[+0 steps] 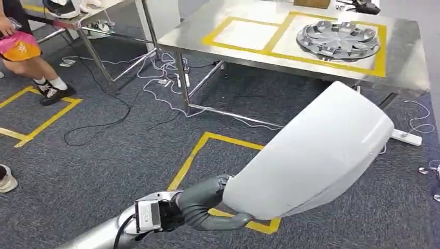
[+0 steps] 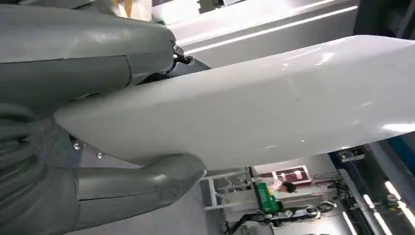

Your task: Take the parts from the cabinet and place them on the table.

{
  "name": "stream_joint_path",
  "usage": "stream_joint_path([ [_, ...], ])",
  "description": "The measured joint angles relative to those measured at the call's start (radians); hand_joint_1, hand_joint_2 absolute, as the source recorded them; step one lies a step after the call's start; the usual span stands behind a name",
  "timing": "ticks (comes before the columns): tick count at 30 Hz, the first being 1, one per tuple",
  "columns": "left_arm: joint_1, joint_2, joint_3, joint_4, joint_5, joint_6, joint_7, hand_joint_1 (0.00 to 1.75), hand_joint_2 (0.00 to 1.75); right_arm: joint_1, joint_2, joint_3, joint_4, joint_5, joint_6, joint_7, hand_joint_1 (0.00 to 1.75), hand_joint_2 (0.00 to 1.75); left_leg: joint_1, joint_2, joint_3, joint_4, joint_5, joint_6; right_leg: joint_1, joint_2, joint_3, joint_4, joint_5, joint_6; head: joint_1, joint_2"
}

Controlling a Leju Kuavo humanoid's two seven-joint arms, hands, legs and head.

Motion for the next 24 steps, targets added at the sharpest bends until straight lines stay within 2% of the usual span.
stream_joint_path([
  [1, -0.001, 0.000, 0.000, 0.000, 0.000, 0.000, 0.000, 1.75, 1.75, -0.002, 0.000, 0.000, 0.000, 0.000, 0.000, 0.000, 0.00, 0.00, 0.000, 0.000, 0.000, -0.007, -0.007, -0.006, 0.004, 0.003, 0.011, 0.002, 0.005, -0.007, -0.007, 0.000],
  [2, -0.001, 0.000, 0.000, 0.000, 0.000, 0.001, 0.000, 1.75, 1.75, -0.002, 0.000, 0.000, 0.000, 0.000, 0.000, 0.001, 0.00, 0.00, 0.001, 0.000, 0.007, -0.001, -0.002, -0.013, 0.004, 0.004, 0.009, -0.001, 0.010, -0.013, -0.006, 0.000],
  [3, -0.002, 0.000, 0.000, 0.000, 0.000, 0.001, -0.001, 1.75, 1.75, -0.003, 0.000, 0.000, 0.000, 0.000, 0.000, 0.002, 0.00, 0.00, 0.001, 0.000, 0.009, -0.001, -0.001, -0.015, 0.004, 0.006, 0.012, -0.001, 0.008, -0.018, -0.008, 0.000],
  [4, -0.002, 0.000, 0.001, -0.002, 0.000, 0.002, -0.002, 1.75, 1.75, -0.003, 0.000, 0.000, 0.000, 0.000, 0.000, 0.002, 0.00, 0.00, 0.001, 0.001, 0.001, 0.014, 0.000, -0.018, -0.003, 0.008, 0.022, -0.005, 0.007, -0.024, -0.006, 0.000],
  [5, -0.004, 0.000, 0.001, -0.002, 0.000, 0.002, -0.003, 1.75, 1.75, -0.004, 0.000, 0.000, 0.000, 0.000, 0.000, 0.002, 0.00, 0.00, 0.001, 0.001, -0.025, 0.063, 0.001, -0.025, -0.003, 0.008, 0.028, -0.006, 0.002, -0.030, -0.011, 0.000],
  [6, -0.004, 0.000, 0.001, -0.003, 0.000, 0.002, -0.004, 1.75, 1.75, -0.005, -0.001, 0.000, 0.000, 0.000, 0.000, 0.002, 0.00, 0.00, 0.002, 0.001, -0.065, 0.128, -0.018, -0.031, -0.004, 0.008, 0.031, -0.007, -0.003, -0.036, -0.013, 0.000],
  [8, -0.002, 0.003, 0.001, -0.003, 0.000, 0.003, -0.004, 1.75, 1.75, -0.008, -0.002, 0.000, 0.000, 0.000, -0.001, 0.005, 0.00, 0.00, 0.004, 0.001, -0.161, 0.262, -0.095, -0.037, -0.003, 0.009, 0.037, -0.007, -0.014, -0.039, -0.013, 0.000],
  [9, -0.001, 0.005, 0.001, -0.003, 0.000, 0.003, -0.004, 1.75, 1.75, -0.008, -0.002, 0.000, 0.000, 0.000, 0.000, 0.005, 0.00, 0.00, 0.004, 0.001, -0.198, 0.299, -0.112, -0.038, -0.003, 0.010, 0.042, -0.007, -0.019, -0.039, -0.012, 0.000],
  [14, -0.001, 0.005, 0.001, -0.003, 0.000, 0.003, -0.004, 1.75, 1.75, -0.008, -0.003, 0.000, 0.000, 0.000, 0.000, 0.005, 0.00, 0.00, 0.004, 0.001, -0.207, 0.301, -0.108, -0.038, -0.003, 0.011, 0.045, -0.007, -0.022, -0.038, -0.012, 0.000],
  [15, -0.001, 0.006, 0.001, -0.003, 0.000, 0.003, -0.004, 1.75, 1.75, -0.007, -0.003, 0.000, 0.000, 0.000, 0.000, 0.005, 0.00, 0.00, 0.004, 0.001, -0.211, 0.296, -0.096, -0.038, -0.003, 0.011, 0.049, -0.007, -0.025, -0.037, -0.013, 0.000],
  [16, -0.001, 0.007, 0.001, -0.003, 0.000, 0.003, -0.004, 1.75, 1.75, -0.007, -0.002, 0.001, 0.000, -0.001, 0.001, 0.005, 0.00, 0.00, 0.004, 0.001, -0.199, 0.237, -0.030, -0.035, -0.003, 0.013, 0.063, -0.007, -0.034, -0.034, -0.013, 0.000],
  [17, -0.002, 0.008, 0.001, -0.003, 0.000, 0.003, -0.005, 1.75, 1.75, -0.009, -0.003, 0.002, 0.000, -0.001, 0.001, 0.006, 0.00, 0.00, 0.004, 0.002, -0.134, 0.026, 0.120, -0.023, -0.002, 0.015, 0.087, -0.007, -0.049, -0.025, -0.013, 0.000],
  [18, -0.002, 0.008, 0.001, -0.003, 0.000, 0.003, -0.005, 1.75, 1.75, -0.011, -0.003, 0.003, 0.000, -0.001, 0.002, 0.006, 0.00, 0.00, 0.002, 0.002, -0.129, 0.003, 0.092, -0.012, 0.003, 0.017, 0.082, -0.006, -0.059, -0.015, -0.014, 0.000],
  [20, -0.002, 0.008, 0.002, -0.003, 0.000, 0.003, -0.005, 1.75, 1.75, -0.010, -0.004, 0.008, 0.000, -0.002, 0.003, 0.006, 0.00, 0.00, 0.000, 0.000, -0.126, 0.002, 0.100, 0.000, 0.002, 0.016, 0.087, -0.014, -0.068, -0.003, -0.014, 0.000],
  [21, -0.003, 0.008, 0.002, -0.005, 0.000, 0.003, -0.005, 1.75, 1.75, -0.011, -0.005, 0.009, 0.000, -0.002, 0.003, 0.006, 0.00, 0.00, 0.007, 0.000, -0.119, -0.003, 0.102, 0.007, 0.002, 0.015, 0.092, -0.011, -0.073, 0.003, -0.016, 0.000],
  [22, -0.003, 0.008, 0.002, -0.006, 0.000, 0.002, -0.006, 1.75, 1.75, -0.011, -0.005, 0.010, 0.000, -0.002, 0.003, 0.005, 0.00, 0.00, 0.008, 0.000, -0.114, -0.003, 0.099, 0.012, 0.001, 0.011, 0.088, 0.010, -0.082, 0.008, -0.011, 0.000],
  [23, -0.005, 0.007, 0.002, -0.008, 0.000, 0.001, -0.007, 1.75, 1.75, -0.012, -0.005, 0.010, 0.000, -0.002, 0.003, 0.005, 0.00, 0.00, 0.008, 0.001, -0.109, -0.003, 0.094, 0.019, 0.001, 0.011, 0.060, 0.064, -0.113, 0.013, -0.005, 0.000],
  [24, -0.005, 0.006, 0.002, -0.009, 0.000, 0.001, -0.007, 1.75, 1.75, -0.013, -0.006, 0.010, 0.000, -0.002, 0.004, 0.005, 0.00, 0.00, 0.007, 0.002, -0.104, -0.003, 0.090, 0.022, 0.000, 0.010, 0.019, 0.144, -0.151, 0.015, -0.006, 0.000],
])
